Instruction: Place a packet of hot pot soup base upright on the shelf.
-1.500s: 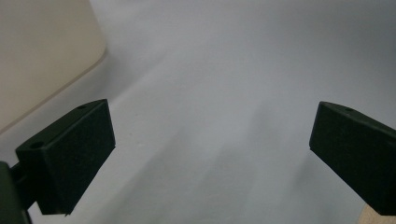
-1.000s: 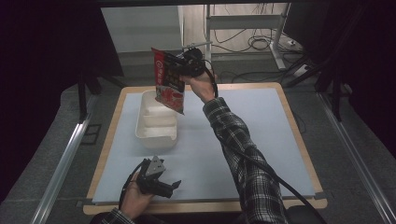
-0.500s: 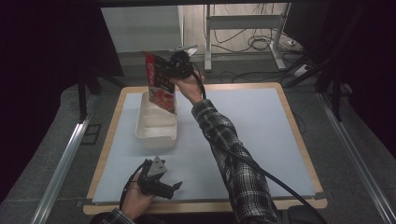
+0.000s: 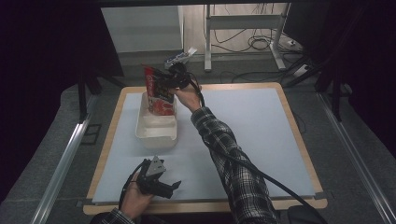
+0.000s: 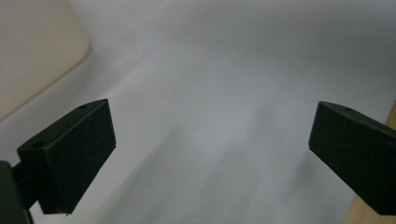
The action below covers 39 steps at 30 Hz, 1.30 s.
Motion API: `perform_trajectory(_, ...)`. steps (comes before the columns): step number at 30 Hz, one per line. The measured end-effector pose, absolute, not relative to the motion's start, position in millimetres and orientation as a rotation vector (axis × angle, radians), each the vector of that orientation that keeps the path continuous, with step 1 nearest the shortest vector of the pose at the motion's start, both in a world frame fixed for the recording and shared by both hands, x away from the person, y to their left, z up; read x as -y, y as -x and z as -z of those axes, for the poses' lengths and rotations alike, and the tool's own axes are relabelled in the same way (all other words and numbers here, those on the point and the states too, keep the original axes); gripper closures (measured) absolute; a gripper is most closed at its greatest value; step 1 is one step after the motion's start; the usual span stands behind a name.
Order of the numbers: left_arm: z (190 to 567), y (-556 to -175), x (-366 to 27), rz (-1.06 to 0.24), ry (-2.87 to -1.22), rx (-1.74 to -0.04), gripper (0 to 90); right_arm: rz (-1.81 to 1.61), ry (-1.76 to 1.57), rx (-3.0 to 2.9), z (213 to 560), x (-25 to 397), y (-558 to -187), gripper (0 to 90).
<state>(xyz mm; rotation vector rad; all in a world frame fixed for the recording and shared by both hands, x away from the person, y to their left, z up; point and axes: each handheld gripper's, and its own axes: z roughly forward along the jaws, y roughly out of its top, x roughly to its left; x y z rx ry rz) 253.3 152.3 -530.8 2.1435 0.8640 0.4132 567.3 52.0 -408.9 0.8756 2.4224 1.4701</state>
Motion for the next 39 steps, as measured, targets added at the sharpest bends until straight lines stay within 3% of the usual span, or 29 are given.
perform_trajectory(12, 531.0, -253.6, -149.8, -0.418, -2.148, -0.858, 0.2, -1.378, -0.955, -2.451, 421.5, -34.6, -573.7, 64.6)
perform_trajectory(19, 530.6, -254.4, -149.4, -0.413, -2.137, -0.849, 0.2, -1.26, -0.896, -2.471, 416.5, -38.9, -570.1, 40.5)
perform_trajectory(27, 530.4, -254.4, -150.3, -0.418, -2.13, -0.839, 0.0, -1.279, -0.879, -2.486, 415.9, -35.5, -572.7, 19.1)
perform_trajectory(39, 530.2, -255.1, -150.9, -0.365, -2.083, -0.824, 0.0, -1.296, -0.829, -2.503, 412.5, -29.6, -569.9, 6.2)
